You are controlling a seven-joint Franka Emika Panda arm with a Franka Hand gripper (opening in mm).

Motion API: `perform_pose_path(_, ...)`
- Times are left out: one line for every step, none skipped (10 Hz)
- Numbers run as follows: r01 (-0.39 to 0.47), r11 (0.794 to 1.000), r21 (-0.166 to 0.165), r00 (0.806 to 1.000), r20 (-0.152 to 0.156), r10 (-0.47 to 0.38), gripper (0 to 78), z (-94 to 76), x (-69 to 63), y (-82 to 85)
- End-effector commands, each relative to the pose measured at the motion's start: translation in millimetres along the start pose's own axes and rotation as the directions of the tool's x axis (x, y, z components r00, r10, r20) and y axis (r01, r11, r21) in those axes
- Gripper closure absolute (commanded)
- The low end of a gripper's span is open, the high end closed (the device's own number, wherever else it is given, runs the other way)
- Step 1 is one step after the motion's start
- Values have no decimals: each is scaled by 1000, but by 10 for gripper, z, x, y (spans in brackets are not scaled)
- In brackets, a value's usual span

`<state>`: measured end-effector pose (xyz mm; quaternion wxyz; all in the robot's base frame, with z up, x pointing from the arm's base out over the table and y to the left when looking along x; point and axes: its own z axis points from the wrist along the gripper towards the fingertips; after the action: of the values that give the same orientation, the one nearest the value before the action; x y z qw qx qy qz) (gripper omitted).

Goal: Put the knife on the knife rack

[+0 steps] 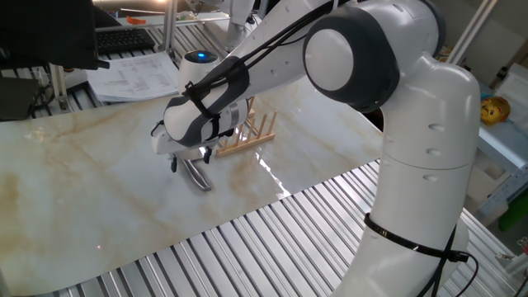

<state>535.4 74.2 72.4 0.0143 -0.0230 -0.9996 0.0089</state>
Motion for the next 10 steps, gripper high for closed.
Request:
perform_pose_path(5,1000,8,1000,15,-5,1,-243,-126,-79)
perform_pose_path(1,1000,4,1000,15,-1,1,-248,-137,-80)
perform_pose_path(2,1000,3,1000,14,-2,1,-254,-149,-82)
perform_pose_path(33,999,7,999,9,-33,1,-255,-149,-81)
perform_pose_path(35,999,15,999,9,-35,1,-256,-152,-82)
perform_pose_path(54,998,20,999,5,-54,1,-258,-151,-79)
perform_pose_path(62,998,20,998,3,-62,1,-261,-149,-71)
perform_pose_path(70,997,21,998,2,-70,1,-263,-149,-69)
perform_pose_path(71,997,21,997,-3,-71,1,-263,-148,-69)
perform_pose_path(76,997,20,997,-9,-76,1,-263,-148,-69)
